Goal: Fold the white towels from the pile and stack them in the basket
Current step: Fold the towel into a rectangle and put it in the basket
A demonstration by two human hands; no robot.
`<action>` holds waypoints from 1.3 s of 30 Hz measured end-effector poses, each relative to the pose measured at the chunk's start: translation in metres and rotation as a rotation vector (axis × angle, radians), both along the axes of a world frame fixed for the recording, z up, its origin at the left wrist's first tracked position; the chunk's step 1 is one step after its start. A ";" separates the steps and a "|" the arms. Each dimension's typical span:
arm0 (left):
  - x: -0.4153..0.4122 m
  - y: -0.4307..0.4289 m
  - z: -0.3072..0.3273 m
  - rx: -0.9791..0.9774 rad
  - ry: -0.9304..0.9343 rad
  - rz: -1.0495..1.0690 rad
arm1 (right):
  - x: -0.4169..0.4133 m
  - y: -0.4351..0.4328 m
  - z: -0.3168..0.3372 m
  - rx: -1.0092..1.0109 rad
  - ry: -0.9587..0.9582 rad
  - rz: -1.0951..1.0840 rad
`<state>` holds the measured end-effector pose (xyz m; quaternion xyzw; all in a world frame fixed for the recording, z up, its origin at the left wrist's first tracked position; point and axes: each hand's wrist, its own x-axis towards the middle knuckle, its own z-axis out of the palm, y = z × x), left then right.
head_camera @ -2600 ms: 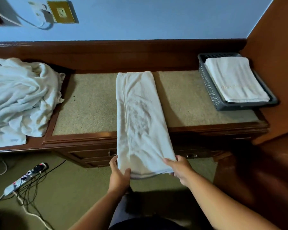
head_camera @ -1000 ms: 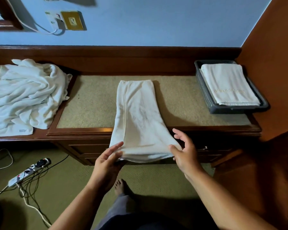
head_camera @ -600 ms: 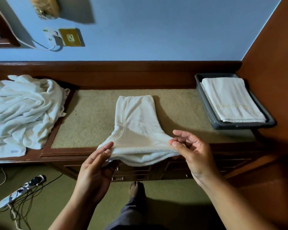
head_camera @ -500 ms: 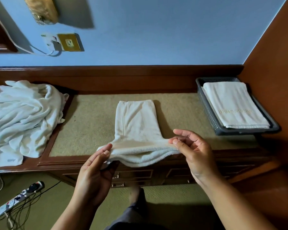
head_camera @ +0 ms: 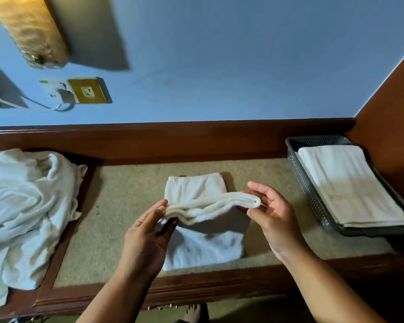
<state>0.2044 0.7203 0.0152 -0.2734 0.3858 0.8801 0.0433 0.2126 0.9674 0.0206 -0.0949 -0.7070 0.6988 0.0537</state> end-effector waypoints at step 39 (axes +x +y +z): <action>-0.311 -0.035 -0.236 -1.357 -0.321 -0.694 | -0.322 -0.014 -0.241 0.786 -0.759 -0.159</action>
